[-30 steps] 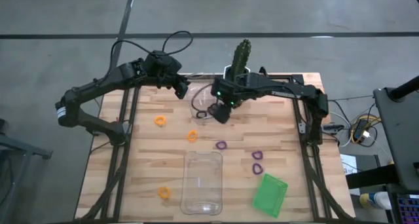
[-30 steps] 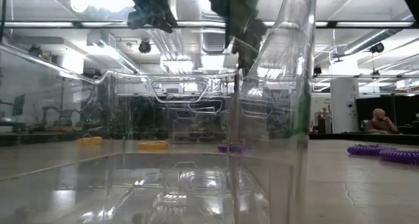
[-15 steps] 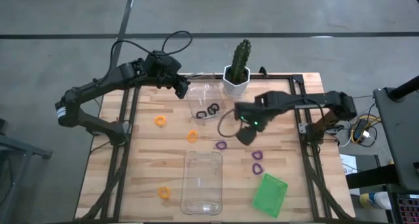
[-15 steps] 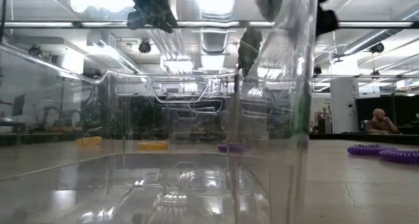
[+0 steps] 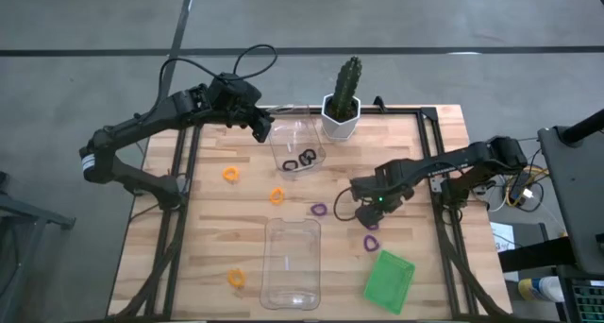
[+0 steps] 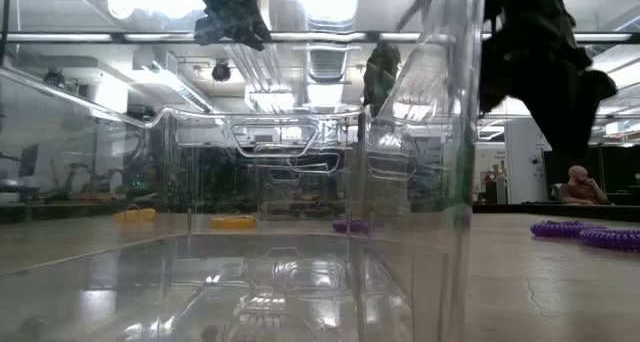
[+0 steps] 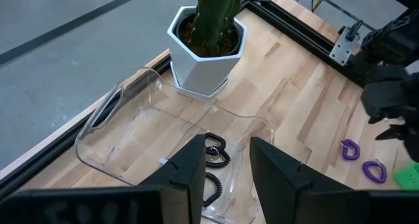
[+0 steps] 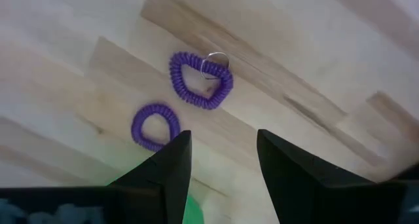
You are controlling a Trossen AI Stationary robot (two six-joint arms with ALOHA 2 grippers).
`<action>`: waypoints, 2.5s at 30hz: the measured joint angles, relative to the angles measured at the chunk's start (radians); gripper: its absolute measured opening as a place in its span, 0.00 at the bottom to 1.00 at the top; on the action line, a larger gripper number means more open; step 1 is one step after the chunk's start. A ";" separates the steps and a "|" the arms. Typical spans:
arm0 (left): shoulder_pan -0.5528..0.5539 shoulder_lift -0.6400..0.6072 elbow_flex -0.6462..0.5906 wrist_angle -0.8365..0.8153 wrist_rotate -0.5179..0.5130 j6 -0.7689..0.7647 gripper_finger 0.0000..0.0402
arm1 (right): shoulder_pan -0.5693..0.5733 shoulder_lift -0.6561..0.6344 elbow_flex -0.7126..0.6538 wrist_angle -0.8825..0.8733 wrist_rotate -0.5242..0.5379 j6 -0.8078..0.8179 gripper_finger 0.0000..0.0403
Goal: Sort spring keychains
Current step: Put the top right purple spring keychain into the green bin
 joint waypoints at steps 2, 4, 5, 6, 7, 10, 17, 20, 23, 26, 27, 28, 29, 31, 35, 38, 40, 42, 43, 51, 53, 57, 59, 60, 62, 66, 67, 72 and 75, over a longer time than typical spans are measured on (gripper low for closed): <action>0.000 0.000 0.000 0.000 0.000 0.000 0.28 | 0.001 0.000 -0.039 0.045 -0.004 0.033 0.41; 0.000 0.000 0.000 0.000 0.000 0.001 0.28 | 0.000 0.000 -0.067 0.068 -0.012 0.051 0.41; 0.000 0.000 0.000 0.000 0.000 0.001 0.28 | 0.000 0.000 -0.076 0.076 -0.013 0.056 0.41; 0.000 0.000 0.000 0.000 0.000 0.002 0.28 | 0.000 0.000 -0.085 0.081 -0.013 0.058 0.41; 0.000 0.000 0.000 0.000 0.000 0.003 0.28 | 0.000 0.000 -0.095 0.085 -0.016 0.059 0.41; 0.000 0.000 0.000 0.000 0.000 0.003 0.28 | 0.000 0.001 -0.135 0.154 -0.020 0.078 0.41; 0.000 0.000 0.000 0.000 0.000 0.003 0.28 | 0.004 0.002 -0.201 0.285 -0.034 0.157 0.41; 0.000 0.000 0.000 0.000 0.000 0.003 0.28 | 0.003 0.002 -0.214 0.287 -0.033 0.155 0.41; 0.000 0.000 0.000 0.001 0.000 0.003 0.28 | 0.003 0.011 -0.226 0.287 -0.010 0.148 0.41; 0.000 0.000 0.000 0.002 0.000 0.002 0.28 | 0.002 0.031 -0.231 0.291 -0.006 0.129 0.41; 0.000 0.000 0.000 0.002 0.000 0.002 0.28 | 0.002 0.039 -0.231 0.298 -0.006 0.126 0.41; 0.000 0.000 0.000 0.002 0.000 0.003 0.28 | 0.002 0.049 -0.231 0.306 -0.008 0.121 0.41; 0.000 0.000 0.000 0.003 0.000 0.003 0.28 | 0.002 0.057 -0.231 0.315 -0.011 0.117 0.41; 0.000 0.000 0.000 0.003 0.000 0.003 0.28 | 0.002 0.074 -0.230 0.328 -0.012 0.115 0.40; 0.000 0.000 0.000 0.004 0.000 0.002 0.28 | 0.002 0.091 -0.228 0.330 -0.012 0.107 0.35; 0.000 0.000 0.000 0.004 0.000 0.002 0.28 | 0.002 0.092 -0.228 0.324 -0.003 0.095 0.27; 0.000 0.000 0.000 0.004 0.000 0.002 0.28 | 0.003 0.092 -0.228 0.323 0.008 0.088 0.21; 0.000 0.000 0.000 0.006 0.000 0.002 0.28 | 0.002 0.092 -0.228 0.326 0.012 0.076 0.14; 0.000 0.000 0.000 0.008 0.000 0.002 0.28 | 0.002 0.092 -0.228 0.328 0.012 0.068 0.10; 0.000 0.000 0.000 0.021 0.000 0.005 0.28 | 0.002 0.045 -0.223 0.342 0.029 0.061 0.03; 0.000 0.000 0.000 0.021 0.000 0.005 0.28 | 0.002 0.016 -0.206 0.339 0.030 0.061 0.03; 0.000 0.000 0.000 0.021 0.000 0.005 0.28 | 0.002 -0.034 -0.134 0.342 0.088 0.045 0.03; 0.000 0.001 0.000 0.021 0.000 0.005 0.28 | 0.002 -0.048 -0.085 0.347 0.145 0.017 0.03; 0.000 0.001 0.000 0.023 0.000 0.005 0.28 | 0.002 -0.052 -0.058 0.347 0.170 -0.008 0.03; 0.000 0.001 0.000 0.027 0.000 0.005 0.28 | 0.002 -0.051 -0.001 0.347 0.217 -0.076 0.03; 0.000 0.001 0.000 0.029 -0.001 0.005 0.28 | 0.002 -0.034 0.115 0.349 0.299 -0.189 0.03; 0.000 0.001 0.000 0.028 -0.001 0.005 0.28 | 0.002 -0.025 0.143 0.346 0.310 -0.226 0.03; 0.000 0.001 0.000 0.028 -0.005 0.005 0.28 | 0.006 0.011 0.275 0.353 0.251 -0.362 0.03; 0.000 0.001 0.000 0.028 -0.005 0.005 0.28 | 0.027 0.024 0.331 0.305 0.092 -0.384 0.03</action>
